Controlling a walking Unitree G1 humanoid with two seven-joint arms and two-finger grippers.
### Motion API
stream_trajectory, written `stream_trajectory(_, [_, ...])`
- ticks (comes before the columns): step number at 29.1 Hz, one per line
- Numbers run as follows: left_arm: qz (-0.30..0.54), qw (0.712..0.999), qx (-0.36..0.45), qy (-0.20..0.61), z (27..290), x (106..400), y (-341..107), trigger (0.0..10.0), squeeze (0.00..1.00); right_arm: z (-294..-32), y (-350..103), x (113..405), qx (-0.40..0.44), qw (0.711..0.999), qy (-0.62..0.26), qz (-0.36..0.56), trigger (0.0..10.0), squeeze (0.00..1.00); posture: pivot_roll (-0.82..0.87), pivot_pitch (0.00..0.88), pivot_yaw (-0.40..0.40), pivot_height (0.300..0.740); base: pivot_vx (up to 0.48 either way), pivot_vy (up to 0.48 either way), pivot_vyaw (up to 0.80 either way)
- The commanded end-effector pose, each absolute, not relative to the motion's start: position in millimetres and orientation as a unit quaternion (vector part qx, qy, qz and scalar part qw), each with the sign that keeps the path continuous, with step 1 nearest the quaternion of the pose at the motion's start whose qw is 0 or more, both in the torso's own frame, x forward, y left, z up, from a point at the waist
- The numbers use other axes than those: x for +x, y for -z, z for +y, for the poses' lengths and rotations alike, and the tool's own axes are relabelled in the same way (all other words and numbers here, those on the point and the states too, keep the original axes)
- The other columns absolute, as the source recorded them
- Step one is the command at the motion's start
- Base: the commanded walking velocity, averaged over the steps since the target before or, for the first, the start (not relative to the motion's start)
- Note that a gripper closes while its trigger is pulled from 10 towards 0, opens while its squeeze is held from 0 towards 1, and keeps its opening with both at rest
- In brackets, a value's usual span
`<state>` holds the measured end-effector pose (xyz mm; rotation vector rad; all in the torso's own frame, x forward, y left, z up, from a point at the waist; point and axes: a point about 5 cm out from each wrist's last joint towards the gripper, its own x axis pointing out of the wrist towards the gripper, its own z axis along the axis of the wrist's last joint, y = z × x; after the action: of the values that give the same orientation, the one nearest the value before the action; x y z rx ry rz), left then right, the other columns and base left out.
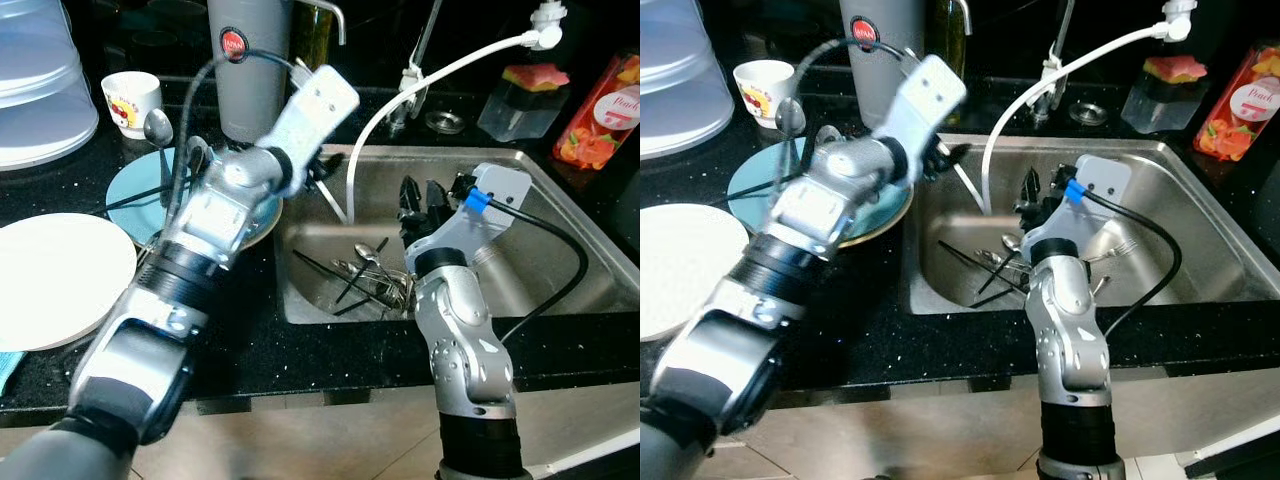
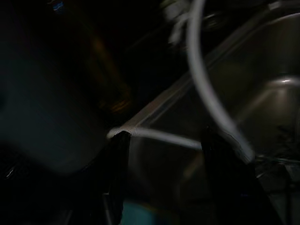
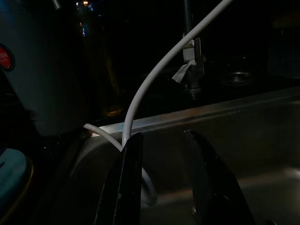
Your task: Kitchen organization
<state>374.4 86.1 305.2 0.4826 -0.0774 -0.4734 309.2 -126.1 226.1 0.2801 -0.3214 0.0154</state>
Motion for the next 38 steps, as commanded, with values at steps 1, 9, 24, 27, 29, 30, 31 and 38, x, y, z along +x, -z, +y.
stream_trajectory(1, [0.012, 0.955, 0.245, 0.165, 113.9, 375.9, -296.4, 10.0, 0.0, -125.5, -225.0, 308.5, 0.142, 0.978, -0.012, -0.154, 10.0, 0.0, 0.25, 0.076, -0.09, 0.74, 0.0, 0.0, 0.0])
stream_trajectory(9, [0.077, 0.926, 0.357, 0.094, 150.8, 374.6, -287.0, 10.0, 0.0, -120.7, -225.3, 311.2, 0.146, 0.977, -0.02, -0.155, 10.0, 0.0, 0.27, 0.058, -0.087, 0.74, 0.0, 0.0, 0.0])
stream_trajectory(24, [0.159, 0.882, 0.44, 0.064, 167.3, 373.9, -261.6, 10.0, 0.0, -121.0, -224.8, 311.7, 0.146, 0.977, -0.019, -0.156, 10.0, 0.0, 0.27, 0.048, -0.081, 0.74, 0.0, 0.0, 0.0])
stream_trajectory(27, [0.166, 0.876, 0.449, 0.056, 170.6, 375.7, -256.1, 10.0, 0.0, -120.8, -224.8, 311.9, 0.146, 0.977, -0.019, -0.156, 10.0, 0.0, 0.27, 0.048, -0.08, 0.74, 0.0, 0.0, 0.0])
stream_trajectory(29, [0.171, 0.868, 0.465, 0.035, 175.9, 378.1, -252.4, 10.0, 0.0, -120.6, -224.6, 311.9, 0.146, 0.977, -0.019, -0.155, 10.0, 0.0, 0.27, 0.049, -0.079, 0.74, 0.0, 0.0, 0.0])
stream_trajectory(30, [0.172, 0.863, 0.475, 0.027, 178.3, 379.1, -251.0, 9.8, 0.0, -120.6, -224.5, 311.8, 0.146, 0.977, -0.018, -0.155, 10.0, 0.0, 0.27, 0.049, -0.079, 0.74, 0.0, 0.0, 0.0])
stream_trajectory(31, [0.173, 0.859, 0.481, 0.023, 179.7, 379.7, -250.1, 9.8, 0.0, -120.6, -224.3, 311.8, 0.146, 0.977, -0.018, -0.155, 10.0, 0.0, 0.27, 0.049, -0.079, 0.74, 0.0, 0.0, 0.0])
stream_trajectory(38, [0.199, 0.863, 0.465, 0.016, 185.1, 383.7, -238.3, 0.0, 0.0, -121.2, -224.2, 311.7, 0.146, 0.977, -0.016, -0.155, 10.0, 0.0, 0.26, 0.052, -0.079, 0.74, 0.0, 0.0, 0.0])
